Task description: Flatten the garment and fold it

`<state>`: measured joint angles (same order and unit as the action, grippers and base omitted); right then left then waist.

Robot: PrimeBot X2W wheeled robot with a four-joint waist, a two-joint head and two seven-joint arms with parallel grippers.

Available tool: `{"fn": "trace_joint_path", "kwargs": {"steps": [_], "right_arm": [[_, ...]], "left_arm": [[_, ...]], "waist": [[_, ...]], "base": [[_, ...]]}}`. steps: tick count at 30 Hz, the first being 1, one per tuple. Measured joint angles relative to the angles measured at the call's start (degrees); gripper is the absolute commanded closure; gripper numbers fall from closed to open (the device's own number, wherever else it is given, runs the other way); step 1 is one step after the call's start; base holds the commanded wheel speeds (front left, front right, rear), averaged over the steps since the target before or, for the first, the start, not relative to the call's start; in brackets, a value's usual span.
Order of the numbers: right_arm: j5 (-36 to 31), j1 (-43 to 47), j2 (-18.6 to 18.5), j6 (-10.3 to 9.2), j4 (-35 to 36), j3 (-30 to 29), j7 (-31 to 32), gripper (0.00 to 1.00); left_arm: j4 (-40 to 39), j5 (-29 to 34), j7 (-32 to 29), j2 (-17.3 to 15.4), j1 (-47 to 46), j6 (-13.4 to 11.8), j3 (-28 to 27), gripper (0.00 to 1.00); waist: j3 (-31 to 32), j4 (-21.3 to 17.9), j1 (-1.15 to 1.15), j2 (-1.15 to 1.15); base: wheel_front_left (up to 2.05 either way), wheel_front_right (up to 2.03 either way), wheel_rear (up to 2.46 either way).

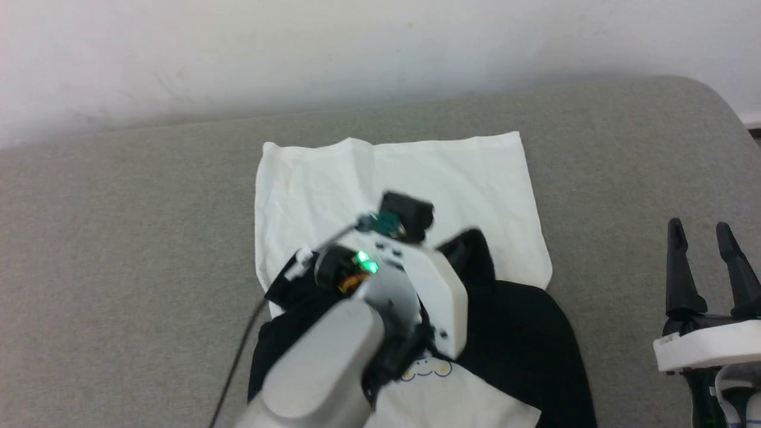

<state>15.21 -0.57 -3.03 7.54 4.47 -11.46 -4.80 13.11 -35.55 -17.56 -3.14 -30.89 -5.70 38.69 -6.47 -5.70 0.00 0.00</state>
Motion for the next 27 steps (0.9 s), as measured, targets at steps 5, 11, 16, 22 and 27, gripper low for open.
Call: {"fn": "trace_joint_path", "kwargs": {"steps": [5,11,16,22,27], "right_arm": [[0.5,-0.6,0.0,0.00,-1.1,0.5,-0.5,0.00],[0.5,-0.8,0.0,0.00,-2.7,0.9,-0.9,0.00],[0.5,-1.7,0.0,0.00,-3.8,1.2,-1.1,0.00],[0.4,-1.7,0.0,0.00,-5.4,1.4,-1.0,0.00],[-0.3,-1.7,0.0,0.00,-5.1,1.0,0.0,0.00]], "left_arm": [[5.7,-0.9,3.1,0.1,1.3,-1.2,8.4,1.00],[7.5,-3.8,6.0,0.1,-0.3,-2.2,16.8,1.00],[7.9,-6.4,5.8,0.2,-1.0,-2.4,23.6,0.86],[7.5,-11.1,6.2,0.2,-1.0,-1.8,28.2,0.00],[6.7,-13.1,12.7,0.3,-3.8,-1.7,25.1,0.00]], "waist": [[-1.6,-1.8,0.00,0.00],[-3.2,-3.2,-0.01,0.00],[-3.2,-3.4,0.00,0.00],[-2.0,-2.8,0.00,0.00],[-0.4,-1.5,0.00,0.00]], "base": [[0.00,0.00,0.00],[0.00,0.00,0.00],[0.00,0.00,0.00],[0.00,0.00,0.00],[0.00,0.00,0.00]]}}
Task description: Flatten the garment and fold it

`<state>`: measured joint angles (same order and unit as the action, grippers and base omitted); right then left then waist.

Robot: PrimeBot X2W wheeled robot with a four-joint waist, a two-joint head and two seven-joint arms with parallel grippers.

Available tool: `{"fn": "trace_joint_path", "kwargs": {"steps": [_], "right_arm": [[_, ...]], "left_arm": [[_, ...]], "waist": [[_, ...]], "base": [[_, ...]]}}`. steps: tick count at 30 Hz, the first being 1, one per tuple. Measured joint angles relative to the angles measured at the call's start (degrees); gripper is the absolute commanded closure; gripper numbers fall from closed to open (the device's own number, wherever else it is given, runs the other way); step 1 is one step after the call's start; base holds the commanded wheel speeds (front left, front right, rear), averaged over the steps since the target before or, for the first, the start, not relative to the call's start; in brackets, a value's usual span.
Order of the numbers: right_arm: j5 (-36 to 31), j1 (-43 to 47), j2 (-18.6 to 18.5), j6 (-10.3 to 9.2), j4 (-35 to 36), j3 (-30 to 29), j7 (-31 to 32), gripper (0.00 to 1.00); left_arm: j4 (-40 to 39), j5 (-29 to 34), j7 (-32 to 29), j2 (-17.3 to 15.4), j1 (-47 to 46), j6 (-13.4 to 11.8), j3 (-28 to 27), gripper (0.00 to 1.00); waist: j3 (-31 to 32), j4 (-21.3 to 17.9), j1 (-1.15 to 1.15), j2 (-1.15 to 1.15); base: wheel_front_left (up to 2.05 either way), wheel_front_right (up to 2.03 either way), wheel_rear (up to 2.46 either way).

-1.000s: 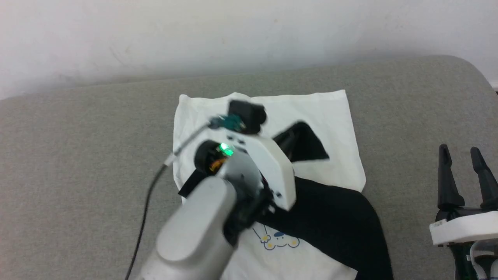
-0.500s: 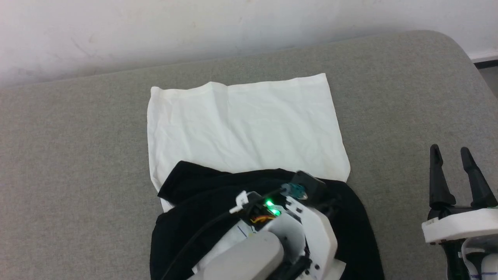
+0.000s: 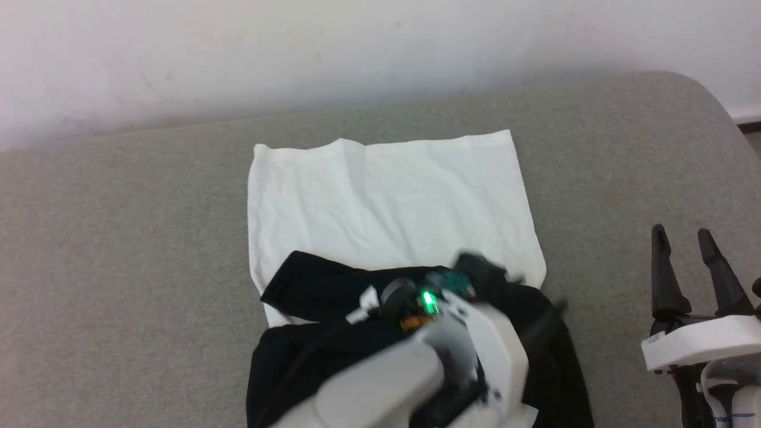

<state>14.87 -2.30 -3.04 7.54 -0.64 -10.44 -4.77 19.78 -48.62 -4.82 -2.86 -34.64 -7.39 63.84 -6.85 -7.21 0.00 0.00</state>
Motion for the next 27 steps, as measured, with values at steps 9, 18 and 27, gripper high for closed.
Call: {"fn": "trace_joint_path", "kwargs": {"steps": [9,18,27], "right_arm": [[-0.3,0.1,-0.6,0.00,2.7,0.7,2.6,0.00],[-0.7,-1.1,-2.0,0.00,2.8,5.5,4.3,0.00],[-1.2,-4.9,-1.7,0.00,4.8,8.8,5.4,0.00]], "left_arm": [[-1.0,1.8,14.8,-12.0,-4.8,-0.3,-12.4,0.00],[-3.1,4.1,19.0,-24.6,-1.4,-2.5,-19.4,0.00],[-3.2,3.4,8.9,-31.5,-2.8,0.4,-19.0,0.00]], "waist": [[2.0,4.0,0.00,0.00],[1.5,5.4,0.00,0.00],[-2.5,4.2,0.00,0.00]], "base": [[0.00,0.00,0.00],[0.00,0.00,0.00],[0.00,0.00,0.00]]}}
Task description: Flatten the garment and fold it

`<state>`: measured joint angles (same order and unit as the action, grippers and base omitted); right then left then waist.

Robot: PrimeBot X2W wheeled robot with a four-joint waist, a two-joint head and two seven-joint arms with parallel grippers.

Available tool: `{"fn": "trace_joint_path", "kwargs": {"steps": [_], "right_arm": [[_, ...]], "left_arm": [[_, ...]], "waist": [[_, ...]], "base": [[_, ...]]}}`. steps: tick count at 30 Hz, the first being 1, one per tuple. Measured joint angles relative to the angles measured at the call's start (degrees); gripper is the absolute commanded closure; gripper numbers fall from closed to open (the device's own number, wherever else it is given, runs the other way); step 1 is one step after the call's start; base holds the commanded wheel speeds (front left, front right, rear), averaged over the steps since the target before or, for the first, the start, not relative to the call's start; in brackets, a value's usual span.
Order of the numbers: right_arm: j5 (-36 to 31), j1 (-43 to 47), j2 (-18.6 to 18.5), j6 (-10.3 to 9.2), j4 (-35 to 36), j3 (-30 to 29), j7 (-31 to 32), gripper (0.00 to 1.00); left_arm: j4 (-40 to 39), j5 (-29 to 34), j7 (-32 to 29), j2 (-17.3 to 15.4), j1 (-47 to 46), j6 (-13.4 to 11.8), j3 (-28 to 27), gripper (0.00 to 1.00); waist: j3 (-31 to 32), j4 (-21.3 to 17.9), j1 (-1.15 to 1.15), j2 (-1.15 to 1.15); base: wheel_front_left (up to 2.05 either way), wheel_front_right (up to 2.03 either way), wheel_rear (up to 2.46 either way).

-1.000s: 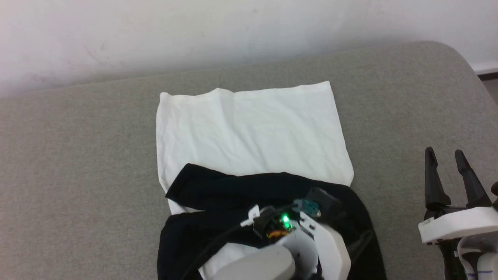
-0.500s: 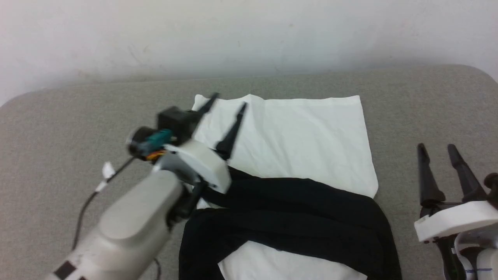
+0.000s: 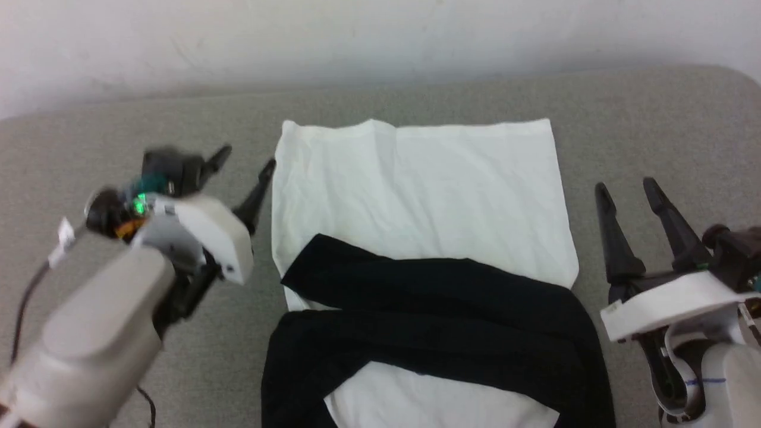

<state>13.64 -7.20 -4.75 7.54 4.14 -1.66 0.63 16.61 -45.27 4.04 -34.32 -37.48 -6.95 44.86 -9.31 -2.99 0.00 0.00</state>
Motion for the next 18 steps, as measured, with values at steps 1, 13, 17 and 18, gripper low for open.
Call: {"fn": "trace_joint_path", "kwargs": {"steps": [1,13,17,18], "right_arm": [[0.0,-0.5,0.1,0.00,0.5,0.3,0.2,0.00],[-0.3,-3.6,1.4,0.00,3.5,3.2,-0.4,0.00],[0.0,-3.7,1.6,0.00,3.3,3.1,-1.4,0.00],[0.0,-3.7,1.6,0.00,3.1,3.1,-1.7,0.00]], "left_arm": [[0.5,-0.3,-2.6,-0.4,-2.0,1.0,0.3,0.00],[12.6,-5.8,-29.0,-2.0,-25.5,11.2,1.0,0.00],[17.8,-7.9,-35.9,-2.1,-28.9,11.9,1.3,0.00],[18.8,-8.0,-37.4,-2.2,-29.4,12.0,1.6,0.00]], "waist": [[-0.8,-0.2,0.00,0.00],[-12.1,-4.3,-0.02,0.00],[-15.2,-6.3,-0.02,0.00],[-15.9,-6.9,-0.02,0.00]], "base": [[0.00,0.00,0.00],[0.00,0.00,0.00],[0.00,0.00,0.00],[0.00,0.00,0.00]]}}
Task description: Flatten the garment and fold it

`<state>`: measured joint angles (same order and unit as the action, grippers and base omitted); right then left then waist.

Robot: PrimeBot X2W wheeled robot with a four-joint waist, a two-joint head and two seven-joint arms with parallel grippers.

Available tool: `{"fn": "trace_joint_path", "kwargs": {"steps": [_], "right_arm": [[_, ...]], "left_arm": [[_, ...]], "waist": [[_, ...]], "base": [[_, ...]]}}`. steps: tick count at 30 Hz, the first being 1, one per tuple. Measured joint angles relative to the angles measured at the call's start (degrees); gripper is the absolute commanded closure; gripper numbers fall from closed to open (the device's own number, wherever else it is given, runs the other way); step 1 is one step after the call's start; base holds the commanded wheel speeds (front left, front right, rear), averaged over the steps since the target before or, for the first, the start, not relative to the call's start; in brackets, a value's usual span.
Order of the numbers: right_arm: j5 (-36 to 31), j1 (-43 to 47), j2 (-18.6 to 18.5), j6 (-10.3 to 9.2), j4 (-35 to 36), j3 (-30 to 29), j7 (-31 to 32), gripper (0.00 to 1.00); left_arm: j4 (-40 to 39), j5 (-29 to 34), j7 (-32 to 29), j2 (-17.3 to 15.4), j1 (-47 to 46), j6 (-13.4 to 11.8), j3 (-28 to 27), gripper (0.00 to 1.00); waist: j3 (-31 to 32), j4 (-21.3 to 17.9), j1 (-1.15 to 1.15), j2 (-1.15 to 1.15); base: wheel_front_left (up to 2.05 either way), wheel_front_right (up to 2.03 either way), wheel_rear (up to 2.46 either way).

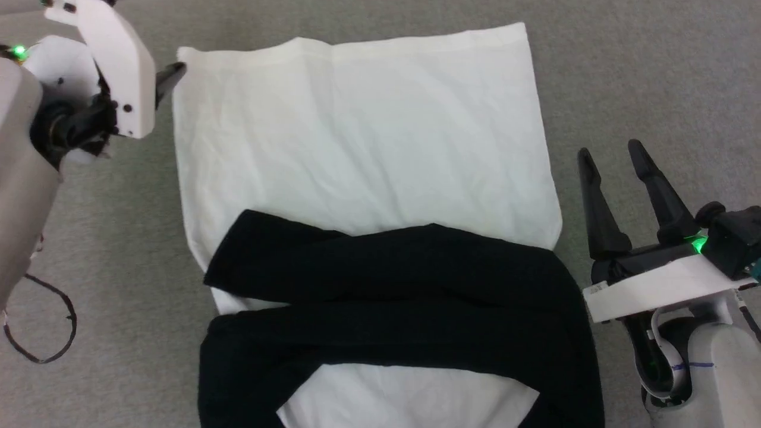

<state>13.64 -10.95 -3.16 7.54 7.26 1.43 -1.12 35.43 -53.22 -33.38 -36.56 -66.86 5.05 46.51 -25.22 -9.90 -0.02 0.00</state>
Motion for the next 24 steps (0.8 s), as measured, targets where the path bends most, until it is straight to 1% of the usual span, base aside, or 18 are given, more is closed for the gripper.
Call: {"fn": "trace_joint_path", "kwargs": {"steps": [4,7,13,14,15,16,18,21,24], "right_arm": [[0.4,0.0,0.1,0.00,-0.9,-0.1,-1.0,0.00],[1.0,0.0,0.1,0.00,-1.6,-0.3,-1.6,0.00],[1.3,0.0,0.1,0.00,-2.7,-0.5,-2.2,0.00],[1.3,0.0,0.1,0.00,-2.8,-0.6,-2.2,0.00],[1.3,0.0,0.1,0.00,-2.9,-0.8,-2.2,0.00],[1.3,-0.1,0.1,0.00,-2.9,-0.9,-2.2,0.00],[0.9,-0.4,0.1,0.00,-2.9,-1.3,-1.9,0.00],[-0.1,-0.9,-0.5,0.00,-2.7,-1.5,-0.1,0.00],[0.5,-1.7,-3.8,0.00,-2.3,-0.5,4.3,0.00]], "left_arm": [[3.6,-0.4,-2.2,-0.4,-1.4,0.2,0.2,0.00],[5.1,-0.3,-2.1,-0.5,-1.7,0.4,0.3,0.00],[7.1,0.5,-3.1,-1.1,-3.2,0.4,1.3,0.00],[7.2,0.7,-3.5,-1.1,-3.5,0.4,1.6,0.23],[7.2,0.7,-3.9,-1.1,-3.8,0.5,1.8,0.58],[7.2,0.7,-3.9,-1.0,-3.9,0.5,1.8,1.00],[7.3,0.3,-3.1,-0.9,-3.9,0.5,1.6,1.00],[8.1,0.5,0.5,0.0,-3.5,0.5,1.6,1.00],[8.4,1.1,4.0,1.1,-2.7,0.6,1.9,1.00]], "waist": [[-2.1,-2.3,0.01,0.00],[-3.4,-3.6,0.01,0.00],[-4.9,-5.1,0.02,0.00],[-5.0,-5.1,0.02,0.00],[-5.1,-5.0,0.02,0.00],[-5.1,-4.9,0.03,0.00],[-5.1,-4.6,0.02,0.00],[-4.7,-3.9,0.02,0.00],[-4.0,-2.8,0.01,0.00]], "base": [[0.00,0.00,0.00],[0.00,0.00,0.00],[0.00,0.00,0.00],[0.00,0.00,0.00],[0.00,0.00,0.00],[0.00,0.00,0.00],[0.00,0.00,0.00],[0.00,0.00,0.00],[0.00,0.00,0.00]]}}
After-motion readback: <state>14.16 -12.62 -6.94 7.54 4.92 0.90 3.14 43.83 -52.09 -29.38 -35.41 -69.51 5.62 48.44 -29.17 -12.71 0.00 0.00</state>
